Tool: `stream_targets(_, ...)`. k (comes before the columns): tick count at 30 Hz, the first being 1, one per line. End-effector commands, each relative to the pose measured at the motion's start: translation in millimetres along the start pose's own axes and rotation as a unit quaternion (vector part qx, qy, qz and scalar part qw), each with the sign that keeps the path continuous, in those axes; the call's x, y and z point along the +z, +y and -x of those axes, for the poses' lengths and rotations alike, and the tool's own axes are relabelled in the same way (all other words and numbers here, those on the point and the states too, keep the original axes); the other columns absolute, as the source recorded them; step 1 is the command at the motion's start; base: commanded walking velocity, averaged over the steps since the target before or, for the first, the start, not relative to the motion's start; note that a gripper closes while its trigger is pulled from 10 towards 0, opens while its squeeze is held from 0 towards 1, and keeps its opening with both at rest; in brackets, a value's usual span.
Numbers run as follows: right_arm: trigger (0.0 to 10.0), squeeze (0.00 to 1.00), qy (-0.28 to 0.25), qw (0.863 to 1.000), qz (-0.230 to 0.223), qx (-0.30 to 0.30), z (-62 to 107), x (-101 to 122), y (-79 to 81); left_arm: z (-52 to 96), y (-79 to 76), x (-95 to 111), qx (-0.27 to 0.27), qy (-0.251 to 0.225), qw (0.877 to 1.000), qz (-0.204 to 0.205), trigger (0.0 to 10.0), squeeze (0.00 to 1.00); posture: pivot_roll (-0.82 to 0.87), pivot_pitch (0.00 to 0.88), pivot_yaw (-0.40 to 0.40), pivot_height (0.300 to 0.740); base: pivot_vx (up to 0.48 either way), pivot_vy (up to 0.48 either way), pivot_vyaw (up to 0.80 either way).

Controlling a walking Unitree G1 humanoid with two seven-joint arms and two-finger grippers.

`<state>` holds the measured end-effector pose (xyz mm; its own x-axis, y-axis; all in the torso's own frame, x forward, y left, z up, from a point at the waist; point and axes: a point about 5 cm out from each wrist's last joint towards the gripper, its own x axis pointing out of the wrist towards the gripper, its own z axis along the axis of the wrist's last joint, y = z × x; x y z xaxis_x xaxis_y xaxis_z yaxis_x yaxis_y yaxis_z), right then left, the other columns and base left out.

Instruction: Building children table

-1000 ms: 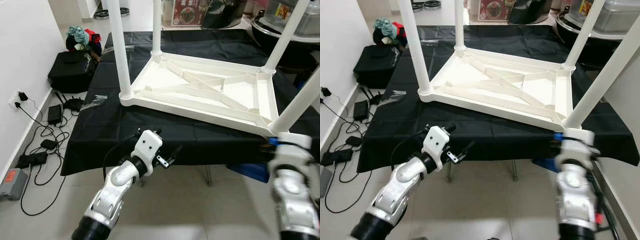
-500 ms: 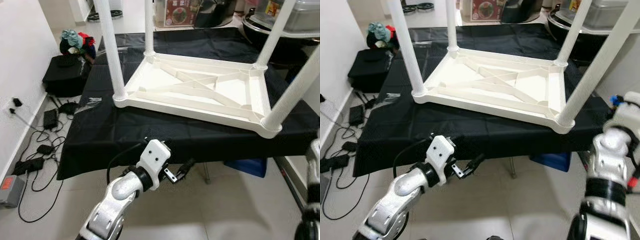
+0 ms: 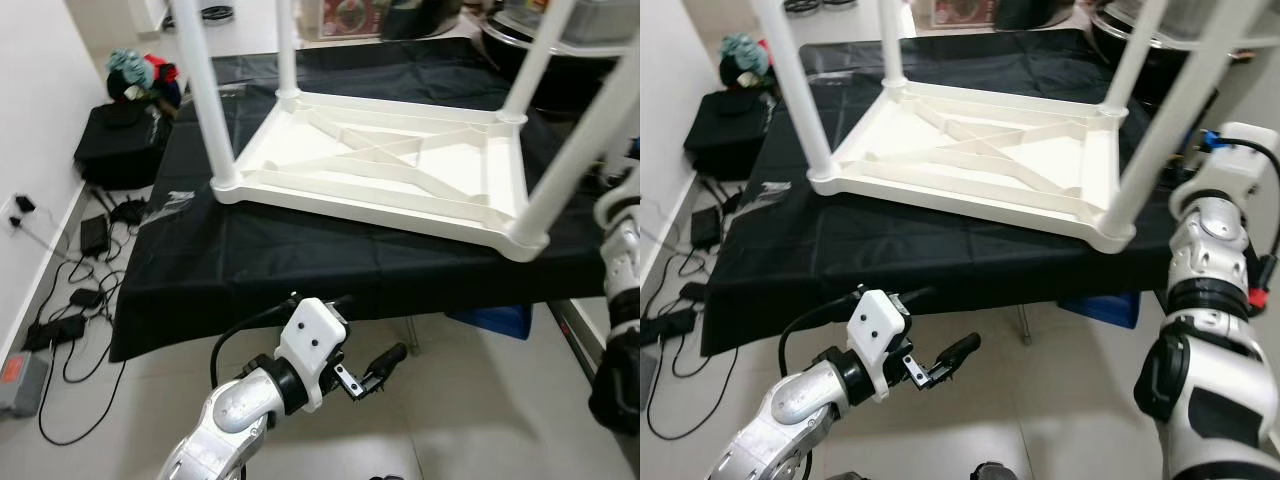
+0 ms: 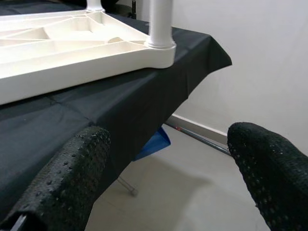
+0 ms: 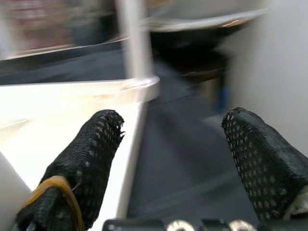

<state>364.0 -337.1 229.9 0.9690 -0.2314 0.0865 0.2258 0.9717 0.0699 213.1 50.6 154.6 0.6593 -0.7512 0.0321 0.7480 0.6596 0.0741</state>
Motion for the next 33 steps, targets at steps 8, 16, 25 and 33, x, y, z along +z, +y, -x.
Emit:
stream_targets(8,10.0,0.00,0.043,0.976,-0.049,0.205,1.4,-19.8,38.8,5.0,3.2,-1.5,0.013,0.019,1.000,0.001,10.0,0.00,0.18,0.169,-0.010,0.740,0.000,0.000,0.00)
stream_targets(16,10.0,0.00,0.006,0.916,-0.086,0.392,20.3,-23.9,89.7,1.5,10.6,-2.7,0.038,0.022,0.999,-0.005,10.0,0.00,0.16,0.130,-0.018,0.740,0.000,0.000,0.00)
stream_targets(25,10.0,0.00,-0.032,0.897,-0.123,0.424,59.3,-20.1,164.4,2.4,32.8,-1.6,0.099,0.015,0.995,-0.023,10.0,0.00,0.14,0.103,-0.032,0.740,0.000,0.000,0.00)
stream_targets(33,10.0,0.00,-0.022,0.917,-0.116,0.382,80.8,-28.6,208.8,1.8,37.9,-3.3,0.130,0.017,0.991,-0.021,10.0,0.00,0.14,0.082,-0.042,0.740,0.000,0.000,0.00)
